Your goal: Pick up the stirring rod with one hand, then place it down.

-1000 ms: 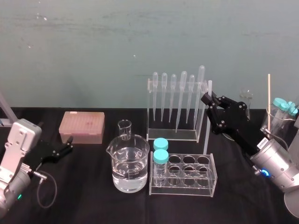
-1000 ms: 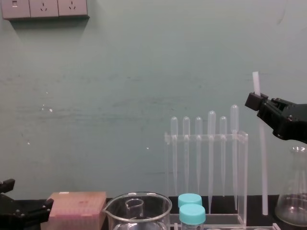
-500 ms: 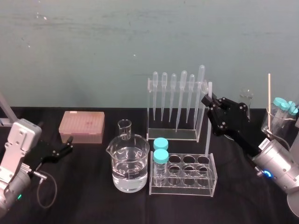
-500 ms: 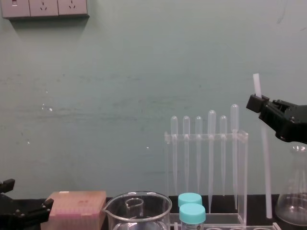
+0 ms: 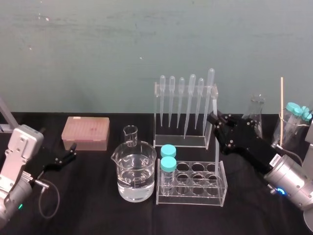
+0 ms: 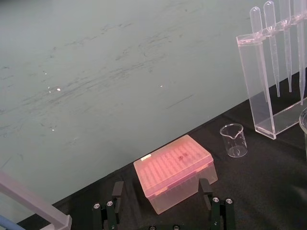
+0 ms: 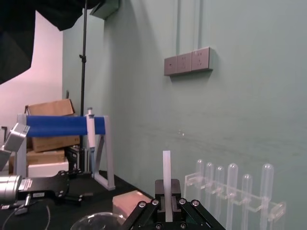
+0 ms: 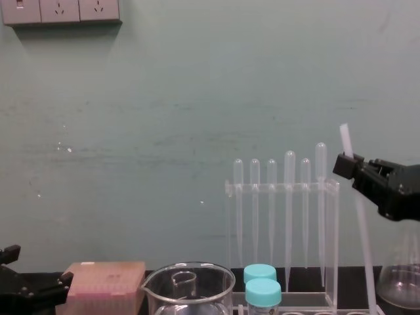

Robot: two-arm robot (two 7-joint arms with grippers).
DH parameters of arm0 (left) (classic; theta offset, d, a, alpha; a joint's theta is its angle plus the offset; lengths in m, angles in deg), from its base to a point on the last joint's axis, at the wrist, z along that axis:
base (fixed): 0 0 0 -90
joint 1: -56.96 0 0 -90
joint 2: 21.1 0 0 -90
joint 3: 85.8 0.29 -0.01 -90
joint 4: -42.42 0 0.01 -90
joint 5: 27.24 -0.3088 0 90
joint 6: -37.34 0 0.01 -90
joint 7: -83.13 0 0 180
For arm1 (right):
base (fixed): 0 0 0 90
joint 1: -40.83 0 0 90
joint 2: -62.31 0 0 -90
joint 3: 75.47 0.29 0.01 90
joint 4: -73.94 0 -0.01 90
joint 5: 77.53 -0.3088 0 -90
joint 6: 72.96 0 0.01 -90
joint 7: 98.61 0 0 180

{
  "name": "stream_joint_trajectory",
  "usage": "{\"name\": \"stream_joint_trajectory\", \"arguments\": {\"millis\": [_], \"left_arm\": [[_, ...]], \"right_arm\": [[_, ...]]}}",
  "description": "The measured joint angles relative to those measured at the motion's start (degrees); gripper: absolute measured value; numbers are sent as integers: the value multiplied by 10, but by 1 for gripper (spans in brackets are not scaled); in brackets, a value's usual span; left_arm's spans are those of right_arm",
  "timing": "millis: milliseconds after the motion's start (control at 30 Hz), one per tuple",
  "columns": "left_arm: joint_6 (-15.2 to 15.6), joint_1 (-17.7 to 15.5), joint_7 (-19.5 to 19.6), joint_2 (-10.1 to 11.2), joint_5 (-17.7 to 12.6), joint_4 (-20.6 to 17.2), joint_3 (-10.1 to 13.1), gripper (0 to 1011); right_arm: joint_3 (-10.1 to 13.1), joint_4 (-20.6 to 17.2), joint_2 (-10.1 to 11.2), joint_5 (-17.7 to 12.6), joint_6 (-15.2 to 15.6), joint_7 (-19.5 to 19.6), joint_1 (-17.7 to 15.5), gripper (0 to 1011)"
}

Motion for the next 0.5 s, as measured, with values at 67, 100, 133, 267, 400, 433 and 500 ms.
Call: {"name": "stream_joint_trajectory", "arguments": {"millis": [67, 100, 133, 267, 400, 433, 500], "left_arm": [[0, 0, 0, 0, 0, 0, 0, 1000], [0, 0, 0, 0, 0, 0, 0, 1000], [0, 0, 0, 0, 0, 0, 0, 1000], [0, 0, 0, 0, 0, 0, 0, 1000], [0, 0, 0, 0, 0, 0, 0, 1000], [0, 0, 0, 0, 0, 0, 0, 1000], [0, 0, 0, 0, 0, 0, 0, 1000]], "right_arm": [[0, 5, -2, 2, 2, -5, 0, 68], [0, 6, -2, 2, 3, -6, 1, 68], [0, 8, -3, 3, 4, -7, 1, 68], [-3, 22, -6, 6, 4, -18, 7, 68], [-8, 37, -8, 10, 5, -27, 15, 69], [-11, 44, -10, 12, 5, -30, 18, 68], [-13, 51, -11, 14, 5, -34, 22, 68]]}}
